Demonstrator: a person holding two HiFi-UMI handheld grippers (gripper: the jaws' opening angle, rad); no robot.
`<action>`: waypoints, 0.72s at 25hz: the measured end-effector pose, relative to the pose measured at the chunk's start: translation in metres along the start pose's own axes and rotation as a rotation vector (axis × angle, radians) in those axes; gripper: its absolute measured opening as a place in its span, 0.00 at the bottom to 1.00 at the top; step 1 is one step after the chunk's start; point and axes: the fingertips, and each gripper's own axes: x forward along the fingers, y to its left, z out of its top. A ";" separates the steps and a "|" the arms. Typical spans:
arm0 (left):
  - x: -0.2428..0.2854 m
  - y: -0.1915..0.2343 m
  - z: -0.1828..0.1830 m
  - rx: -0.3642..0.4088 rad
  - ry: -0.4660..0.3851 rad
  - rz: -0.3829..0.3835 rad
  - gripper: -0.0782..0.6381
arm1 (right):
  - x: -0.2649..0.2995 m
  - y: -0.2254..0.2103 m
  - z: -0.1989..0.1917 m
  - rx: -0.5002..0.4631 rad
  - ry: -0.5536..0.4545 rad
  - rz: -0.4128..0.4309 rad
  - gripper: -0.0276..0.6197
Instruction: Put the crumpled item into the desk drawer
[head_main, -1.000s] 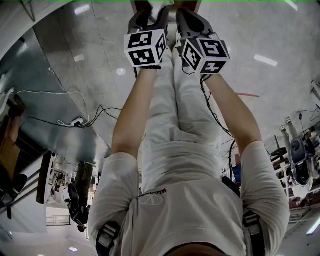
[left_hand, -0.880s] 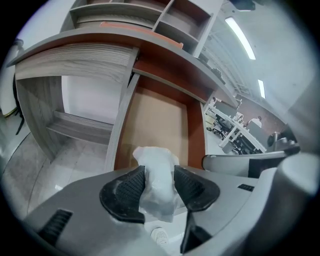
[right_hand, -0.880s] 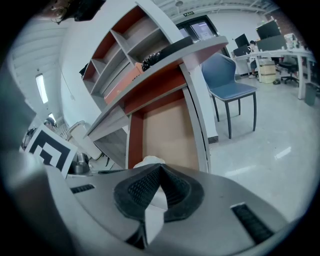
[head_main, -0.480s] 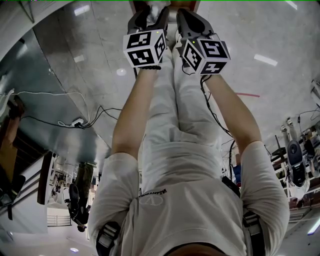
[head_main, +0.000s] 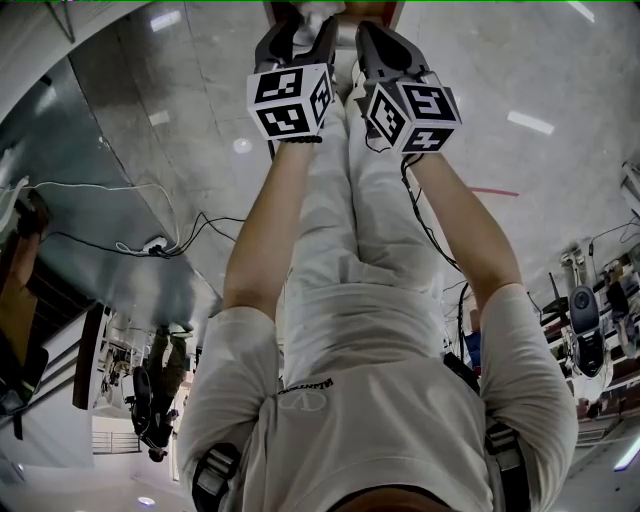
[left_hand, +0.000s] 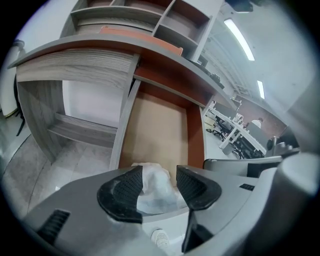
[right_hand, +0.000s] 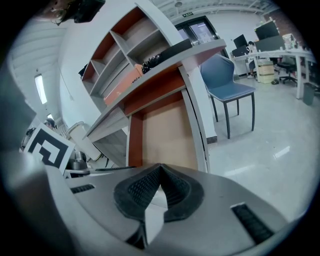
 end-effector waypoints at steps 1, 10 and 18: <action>-0.001 0.000 0.000 -0.003 -0.001 0.001 0.41 | -0.001 0.000 0.000 0.001 -0.001 0.000 0.04; -0.008 0.000 0.010 0.054 -0.036 0.035 0.28 | -0.003 -0.003 0.001 0.004 -0.004 -0.009 0.04; -0.022 -0.001 0.022 0.084 -0.075 0.058 0.15 | -0.007 0.004 0.004 -0.006 -0.004 -0.003 0.04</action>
